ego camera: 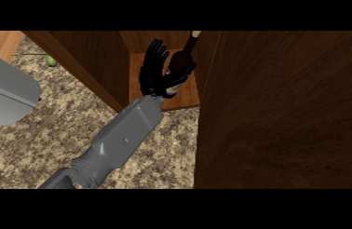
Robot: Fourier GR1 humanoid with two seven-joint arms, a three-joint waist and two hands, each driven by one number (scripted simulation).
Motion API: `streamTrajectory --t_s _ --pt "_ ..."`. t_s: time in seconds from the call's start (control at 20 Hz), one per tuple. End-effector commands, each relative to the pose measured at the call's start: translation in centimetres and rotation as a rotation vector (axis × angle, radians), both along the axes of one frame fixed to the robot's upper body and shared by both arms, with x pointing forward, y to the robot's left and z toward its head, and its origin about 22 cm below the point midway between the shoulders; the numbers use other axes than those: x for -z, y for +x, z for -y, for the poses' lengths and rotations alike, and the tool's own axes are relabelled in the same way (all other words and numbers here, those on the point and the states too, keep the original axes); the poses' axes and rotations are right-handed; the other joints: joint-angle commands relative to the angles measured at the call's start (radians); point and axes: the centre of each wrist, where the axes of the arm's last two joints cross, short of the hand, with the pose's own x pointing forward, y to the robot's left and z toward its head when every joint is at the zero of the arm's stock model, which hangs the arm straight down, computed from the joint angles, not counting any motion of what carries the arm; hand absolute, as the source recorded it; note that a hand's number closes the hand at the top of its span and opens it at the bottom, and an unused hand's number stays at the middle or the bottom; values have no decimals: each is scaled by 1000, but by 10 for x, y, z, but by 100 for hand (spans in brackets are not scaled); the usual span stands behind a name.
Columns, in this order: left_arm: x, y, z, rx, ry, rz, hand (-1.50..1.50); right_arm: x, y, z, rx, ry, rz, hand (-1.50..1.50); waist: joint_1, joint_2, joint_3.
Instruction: Pick up the wine, place it into the cabinet and close the cabinet
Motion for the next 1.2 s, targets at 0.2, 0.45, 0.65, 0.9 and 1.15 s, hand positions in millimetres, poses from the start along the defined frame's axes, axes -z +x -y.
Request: streamTrajectory --t_s 0.2,0.45,0.65,0.9,1.15 --pt "-4 3 4 -23 101 -21 -150 1 1 -2 3 4 15 -150 5 -2 1" --pt "-9 7 7 19 209 34 -150 -4 5 1 -18 3 4 -150 7 2 1" --pt "-7 5 7 51 243 73 -150 3 -8 7 3 -9 -5 -150 20 -7 1" --pt "-20 1 25 34 228 107 -150 2 -7 3 11 -6 -29 -150 44 -14 1" --pt "-11 -11 29 45 181 143 -150 5 -7 3 17 -12 -32 -150 57 -18 1"
